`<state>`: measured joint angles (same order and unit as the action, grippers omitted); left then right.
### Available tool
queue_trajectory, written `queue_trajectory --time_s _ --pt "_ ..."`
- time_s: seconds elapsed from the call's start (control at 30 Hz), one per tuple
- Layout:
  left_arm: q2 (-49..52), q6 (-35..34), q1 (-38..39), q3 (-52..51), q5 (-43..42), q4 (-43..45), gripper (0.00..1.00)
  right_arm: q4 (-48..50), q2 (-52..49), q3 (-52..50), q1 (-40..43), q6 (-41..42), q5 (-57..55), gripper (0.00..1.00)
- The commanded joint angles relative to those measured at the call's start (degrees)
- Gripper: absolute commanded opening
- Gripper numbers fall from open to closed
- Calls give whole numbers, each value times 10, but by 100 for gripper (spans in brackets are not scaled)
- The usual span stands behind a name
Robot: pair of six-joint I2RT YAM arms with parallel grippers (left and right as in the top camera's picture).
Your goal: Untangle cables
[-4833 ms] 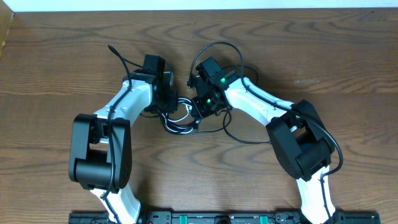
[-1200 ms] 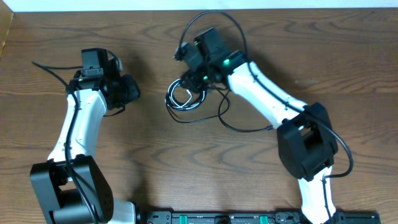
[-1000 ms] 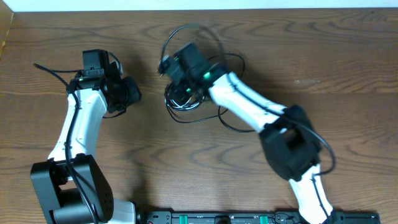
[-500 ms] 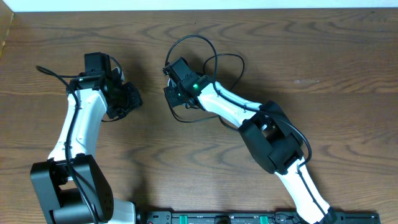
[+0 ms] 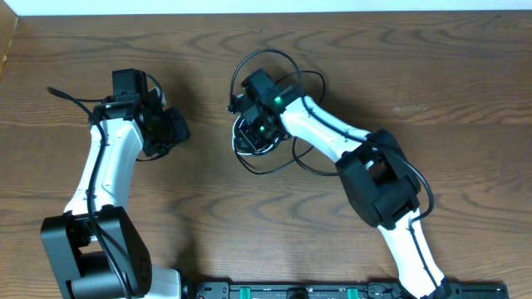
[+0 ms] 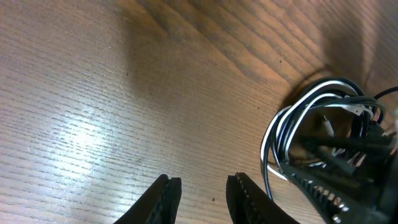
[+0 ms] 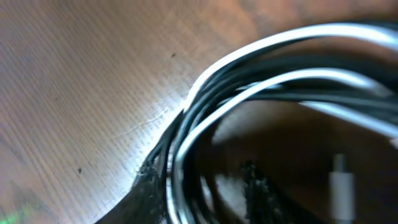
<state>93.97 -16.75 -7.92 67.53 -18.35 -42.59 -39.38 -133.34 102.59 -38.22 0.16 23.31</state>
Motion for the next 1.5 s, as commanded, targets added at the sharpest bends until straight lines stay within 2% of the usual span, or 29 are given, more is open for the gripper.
queue_trajectory --time_s 0.0,0.13,0.43,0.47,0.57,0.63,0.77,0.87,0.9,1.0,1.03,1.13,1.23,1.47 --pt "3 -5 0 2 -5 0 33 17 21 -3 6 8 28 40" --pt "3 -5 0 2 -5 0 33 46 21 -3 -5 61 16 31" --pt "3 -5 0 2 -5 0 33 16 21 -4 -43 101 -99 30" --pt "3 -5 0 2 -5 0 33 16 21 -4 -47 106 -109 25" --pt "3 -5 0 2 -5 0 33 19 21 -4 -51 107 -139 2" --pt "3 -5 0 2 -5 -2 33 19 21 -3 -45 93 -130 1" --pt "3 -1 0 2 -17 -2 33 21 42 -2 -17 56 -21 1" --pt "3 56 -1 2 -122 9 32 21 71 -2 20 24 105 1" --pt "3 79 -1 2 -191 17 32 21 89 -2 50 5 194 1" --pt "3 80 -2 2 -272 33 33 23 108 -2 100 -14 332 1" --pt "3 80 -2 2 -324 47 32 23 110 -2 127 -14 409 1" --pt "3 80 -2 2 -410 86 32 15 108 -3 162 -23 524 1" --pt "3 79 -4 2 -457 136 33 -5 108 -3 185 -52 592 1" --pt "3 -5 3 2 -455 180 34 -5 108 -3 198 -66 641 1"
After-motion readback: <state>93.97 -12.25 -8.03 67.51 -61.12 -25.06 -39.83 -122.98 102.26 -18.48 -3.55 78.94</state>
